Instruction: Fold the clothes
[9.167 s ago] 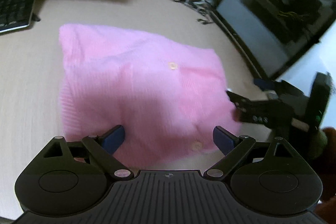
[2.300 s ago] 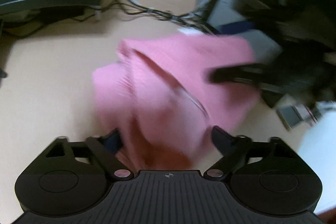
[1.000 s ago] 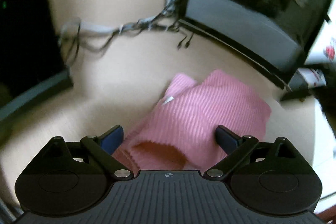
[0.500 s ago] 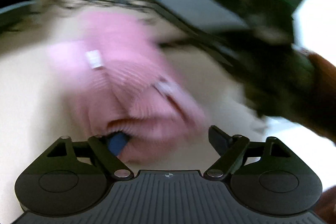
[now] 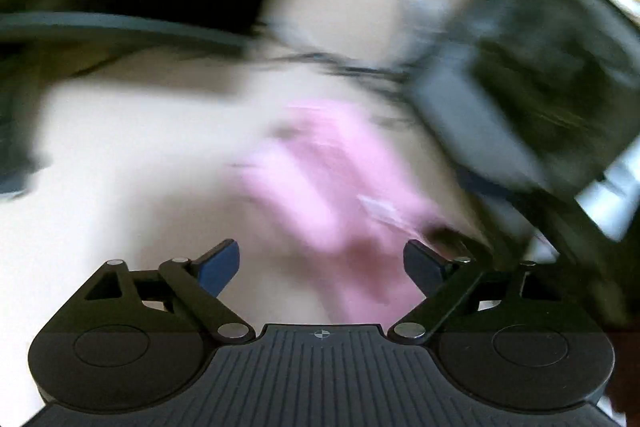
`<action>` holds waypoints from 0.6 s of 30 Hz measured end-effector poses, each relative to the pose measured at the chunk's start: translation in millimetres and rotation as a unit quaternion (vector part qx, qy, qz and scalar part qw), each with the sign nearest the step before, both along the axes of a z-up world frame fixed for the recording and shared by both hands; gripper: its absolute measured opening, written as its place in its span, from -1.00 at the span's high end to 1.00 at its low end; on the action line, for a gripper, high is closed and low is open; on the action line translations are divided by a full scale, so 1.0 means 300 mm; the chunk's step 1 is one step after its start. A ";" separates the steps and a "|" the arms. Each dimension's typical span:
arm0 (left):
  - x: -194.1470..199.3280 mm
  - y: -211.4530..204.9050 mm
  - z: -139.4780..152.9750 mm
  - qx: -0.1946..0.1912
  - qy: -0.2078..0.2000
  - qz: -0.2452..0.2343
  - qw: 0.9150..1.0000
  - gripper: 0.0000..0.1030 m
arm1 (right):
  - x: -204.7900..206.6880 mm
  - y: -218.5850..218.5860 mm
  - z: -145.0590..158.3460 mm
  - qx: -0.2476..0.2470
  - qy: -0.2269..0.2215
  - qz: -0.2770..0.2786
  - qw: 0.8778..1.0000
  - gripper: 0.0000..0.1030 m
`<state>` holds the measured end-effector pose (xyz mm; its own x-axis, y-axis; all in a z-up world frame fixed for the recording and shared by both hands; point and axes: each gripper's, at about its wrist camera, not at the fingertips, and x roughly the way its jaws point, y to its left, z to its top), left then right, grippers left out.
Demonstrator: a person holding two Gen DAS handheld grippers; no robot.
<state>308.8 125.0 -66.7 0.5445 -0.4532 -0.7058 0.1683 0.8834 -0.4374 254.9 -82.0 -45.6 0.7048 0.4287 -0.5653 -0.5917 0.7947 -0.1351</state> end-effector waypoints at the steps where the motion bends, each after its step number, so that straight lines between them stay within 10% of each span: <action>1: 0.024 -0.016 -0.015 0.019 0.001 0.009 1.000 -0.62 | 0.001 0.012 -0.019 -0.023 -0.005 0.009 1.000 -0.26; 6: 0.088 -0.161 -0.084 0.067 0.005 -0.014 0.998 0.34 | 0.028 -0.101 0.000 -0.085 -0.016 0.011 0.996 -0.10; 12: -0.016 -0.316 -0.085 0.038 -0.005 -0.099 0.994 0.30 | 0.022 -0.214 0.086 -0.078 -0.049 -0.018 0.996 -0.47; 18: -0.004 -0.256 -0.052 0.043 -0.015 -0.039 0.998 0.24 | -0.005 -0.082 0.023 -0.073 -0.092 -0.001 0.993 -0.58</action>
